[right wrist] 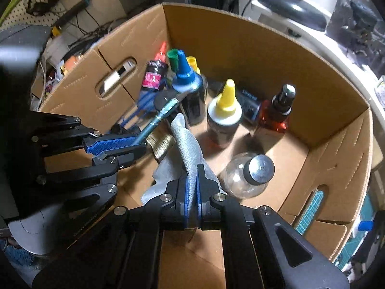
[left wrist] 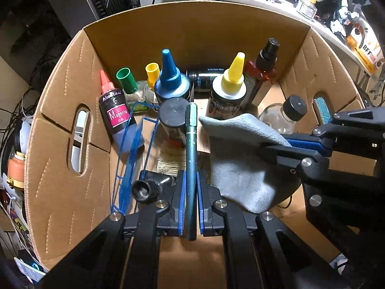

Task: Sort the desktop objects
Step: 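Lower the tool and cloth into the box and open both grippers, then move both empty grippers back over the cutting mat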

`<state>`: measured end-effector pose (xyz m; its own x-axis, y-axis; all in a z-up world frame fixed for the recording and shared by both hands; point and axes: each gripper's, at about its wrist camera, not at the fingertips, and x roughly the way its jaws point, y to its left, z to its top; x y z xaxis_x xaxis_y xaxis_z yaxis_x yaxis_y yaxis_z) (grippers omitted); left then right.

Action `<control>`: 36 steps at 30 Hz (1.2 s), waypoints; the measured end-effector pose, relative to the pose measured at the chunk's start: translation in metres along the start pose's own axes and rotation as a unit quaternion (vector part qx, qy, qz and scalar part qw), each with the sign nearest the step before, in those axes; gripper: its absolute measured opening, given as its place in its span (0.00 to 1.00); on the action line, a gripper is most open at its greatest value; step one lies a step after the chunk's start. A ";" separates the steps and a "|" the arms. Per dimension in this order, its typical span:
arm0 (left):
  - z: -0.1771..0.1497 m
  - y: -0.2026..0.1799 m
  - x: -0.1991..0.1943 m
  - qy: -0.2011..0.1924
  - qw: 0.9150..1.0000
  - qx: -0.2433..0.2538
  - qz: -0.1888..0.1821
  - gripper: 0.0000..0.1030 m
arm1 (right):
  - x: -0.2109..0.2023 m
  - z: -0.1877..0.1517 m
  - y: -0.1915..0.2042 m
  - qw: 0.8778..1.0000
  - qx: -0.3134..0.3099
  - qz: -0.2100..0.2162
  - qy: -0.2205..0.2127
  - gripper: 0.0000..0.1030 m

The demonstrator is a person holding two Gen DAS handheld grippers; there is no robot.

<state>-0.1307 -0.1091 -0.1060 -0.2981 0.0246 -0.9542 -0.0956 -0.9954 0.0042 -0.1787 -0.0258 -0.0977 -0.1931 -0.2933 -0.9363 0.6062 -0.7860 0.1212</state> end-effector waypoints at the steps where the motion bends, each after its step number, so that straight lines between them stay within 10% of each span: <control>1: -0.001 0.000 0.000 0.002 1.000 -0.002 0.002 0.09 | 0.000 0.000 -0.001 1.000 0.000 -0.001 0.003 0.09; 7: -0.005 0.003 -0.006 -0.001 0.999 -0.020 0.034 0.11 | -0.008 -0.005 -0.002 1.000 -0.005 -0.014 0.001 0.16; 11: -0.011 0.010 -0.029 -0.049 0.997 -0.052 0.034 0.55 | -0.033 -0.011 -0.001 0.998 -0.006 -0.040 -0.048 0.24; 16: -0.020 0.009 -0.067 -0.139 0.986 -0.075 0.046 0.73 | -0.080 -0.026 0.008 0.987 -0.012 -0.079 -0.142 0.34; 23: -0.030 -0.009 -0.123 -0.270 0.959 -0.083 0.035 1.00 | -0.142 -0.060 0.026 0.950 -0.021 -0.109 -0.290 0.57; 31: -0.051 -0.043 -0.160 -0.394 0.915 -0.072 0.041 1.00 | -0.210 -0.125 0.005 0.908 0.005 -0.131 -0.399 0.67; 36: -0.068 -0.070 -0.168 -0.462 0.885 -0.052 -0.022 1.00 | -0.238 -0.181 -0.037 0.889 0.057 -0.169 -0.423 0.67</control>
<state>-0.0096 -0.0501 0.0334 -0.9504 0.0805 -0.3006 -0.0527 -0.9937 -0.0993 -0.0155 0.1711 0.0615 -0.8888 -0.2965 -0.3496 0.3310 -0.9427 -0.0420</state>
